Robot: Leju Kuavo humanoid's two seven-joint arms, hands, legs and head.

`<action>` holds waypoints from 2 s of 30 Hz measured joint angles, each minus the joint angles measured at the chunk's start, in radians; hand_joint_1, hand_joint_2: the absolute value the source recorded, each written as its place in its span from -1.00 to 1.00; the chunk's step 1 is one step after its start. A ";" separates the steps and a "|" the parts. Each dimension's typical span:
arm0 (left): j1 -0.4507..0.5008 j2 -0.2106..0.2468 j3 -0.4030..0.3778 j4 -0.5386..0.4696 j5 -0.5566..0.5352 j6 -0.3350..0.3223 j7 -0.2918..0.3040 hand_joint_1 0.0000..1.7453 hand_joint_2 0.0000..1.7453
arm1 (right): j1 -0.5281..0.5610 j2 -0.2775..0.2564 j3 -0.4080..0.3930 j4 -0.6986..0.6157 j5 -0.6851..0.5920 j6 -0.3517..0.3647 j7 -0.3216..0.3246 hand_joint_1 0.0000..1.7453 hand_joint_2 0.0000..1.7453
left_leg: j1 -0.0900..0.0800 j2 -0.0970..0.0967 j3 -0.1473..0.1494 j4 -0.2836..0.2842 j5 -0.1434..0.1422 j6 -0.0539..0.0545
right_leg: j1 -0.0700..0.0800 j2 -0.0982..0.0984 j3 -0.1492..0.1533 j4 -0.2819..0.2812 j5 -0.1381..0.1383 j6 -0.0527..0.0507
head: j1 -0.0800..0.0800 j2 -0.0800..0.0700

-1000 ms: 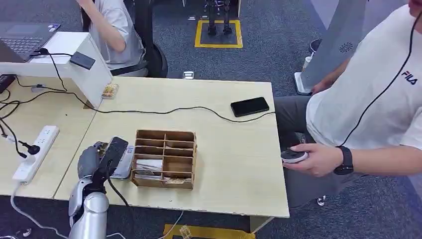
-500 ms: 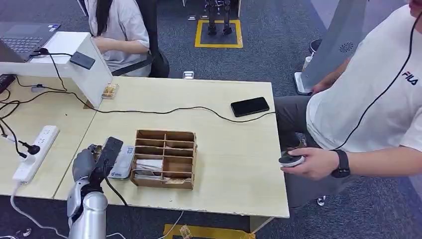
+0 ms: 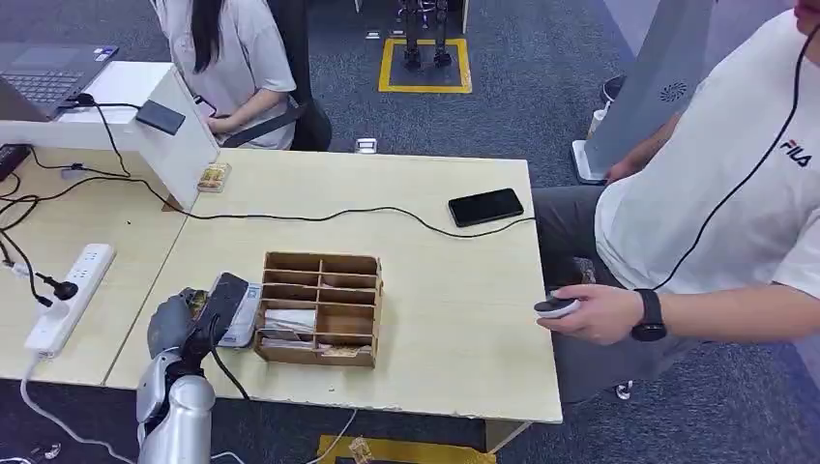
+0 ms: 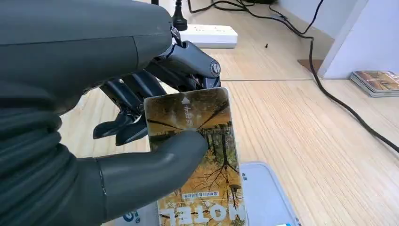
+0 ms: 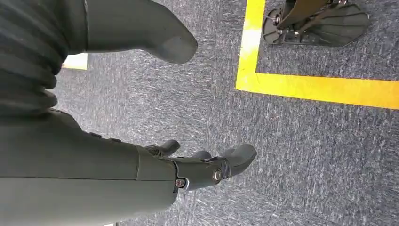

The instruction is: Pass the card to the sensor for recognition and then transmit it.

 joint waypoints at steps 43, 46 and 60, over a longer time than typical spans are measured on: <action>-0.009 -0.005 0.019 -0.054 0.693 -0.224 -0.125 1.00 1.00 | 0.000 0.005 0.013 0.001 0.012 0.002 -0.018 -1.00 1.00 | 0.000 0.000 0.000 0.000 0.000 0.000 | 0.000 0.000 0.000 0.000 0.000 0.000 | 0.000 0.000; -0.022 0.006 0.010 -0.094 0.765 -0.232 -0.123 1.00 1.00 | 0.000 0.005 0.014 0.002 0.009 0.002 -0.018 -1.00 1.00 | 0.000 0.000 0.000 0.000 0.000 0.000 | 0.000 0.000 0.000 0.000 0.000 0.000 | 0.000 0.000; -0.107 0.063 -0.116 -0.171 0.286 0.093 -0.311 1.00 1.00 | 0.001 0.005 0.031 0.007 0.017 0.001 -0.023 -1.00 1.00 | 0.000 0.000 0.000 0.000 0.000 0.000 | 0.000 0.000 0.000 0.000 0.000 0.000 | 0.000 0.000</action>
